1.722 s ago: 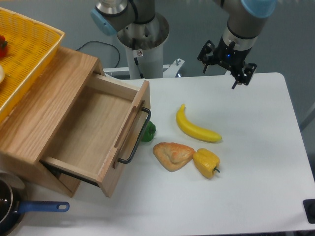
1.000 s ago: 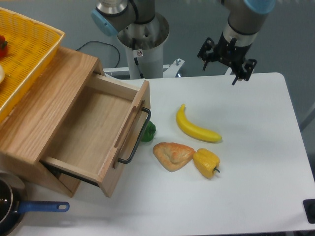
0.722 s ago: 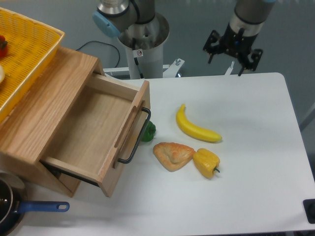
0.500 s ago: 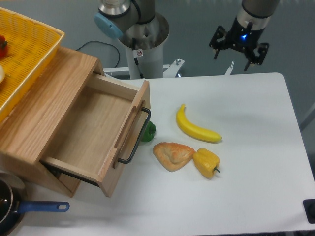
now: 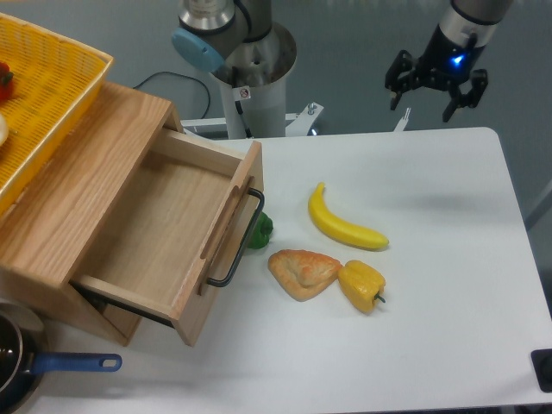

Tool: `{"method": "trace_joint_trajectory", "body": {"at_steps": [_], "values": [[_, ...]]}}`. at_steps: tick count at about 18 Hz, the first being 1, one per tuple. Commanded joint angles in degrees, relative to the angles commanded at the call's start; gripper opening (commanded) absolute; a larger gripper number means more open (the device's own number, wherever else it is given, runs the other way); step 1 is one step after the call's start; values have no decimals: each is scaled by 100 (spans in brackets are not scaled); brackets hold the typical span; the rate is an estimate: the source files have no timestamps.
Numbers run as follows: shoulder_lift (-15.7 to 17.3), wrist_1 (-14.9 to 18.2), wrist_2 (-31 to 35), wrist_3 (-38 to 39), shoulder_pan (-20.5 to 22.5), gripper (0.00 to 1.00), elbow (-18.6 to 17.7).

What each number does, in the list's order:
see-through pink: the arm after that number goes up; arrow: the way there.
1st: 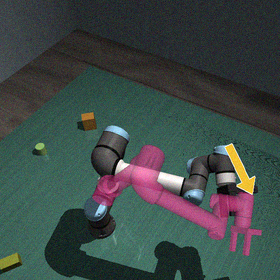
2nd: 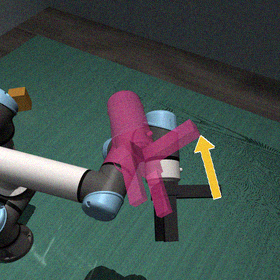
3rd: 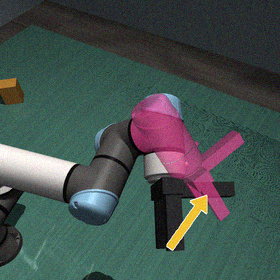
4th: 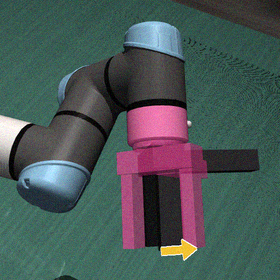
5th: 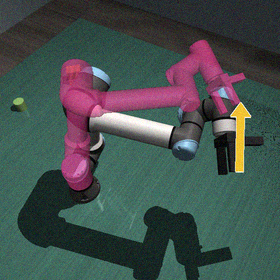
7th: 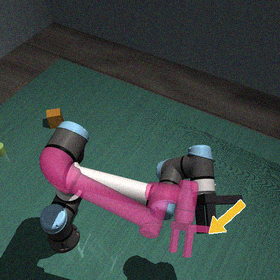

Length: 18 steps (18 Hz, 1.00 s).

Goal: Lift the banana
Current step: 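Move the open gripper over the yellow banana and lower it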

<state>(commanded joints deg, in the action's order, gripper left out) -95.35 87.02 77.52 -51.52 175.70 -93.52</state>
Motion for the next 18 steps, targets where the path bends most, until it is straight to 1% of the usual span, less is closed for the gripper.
{"method": "trace_joint_trajectory", "body": {"at_steps": [2, 4, 8, 10, 12, 13, 15, 16, 18], "values": [[-89, -97, -88, 483, -26, 100, -44], [-176, -123, -79, 941, -79, 100, -70], [-343, -220, -62, 1082, -123, 100, -53], [-457, -255, 0, 1424, -132, 100, -35], [-598, -264, 218, 1915, -149, 100, 17], [-633, -316, 341, 2101, -237, 100, 44], [-686, -553, 448, 2391, -334, 100, -8], [-721, -737, 457, 2697, -395, 100, -52], [-818, -966, 465, 3146, -527, 100, -61]]}}
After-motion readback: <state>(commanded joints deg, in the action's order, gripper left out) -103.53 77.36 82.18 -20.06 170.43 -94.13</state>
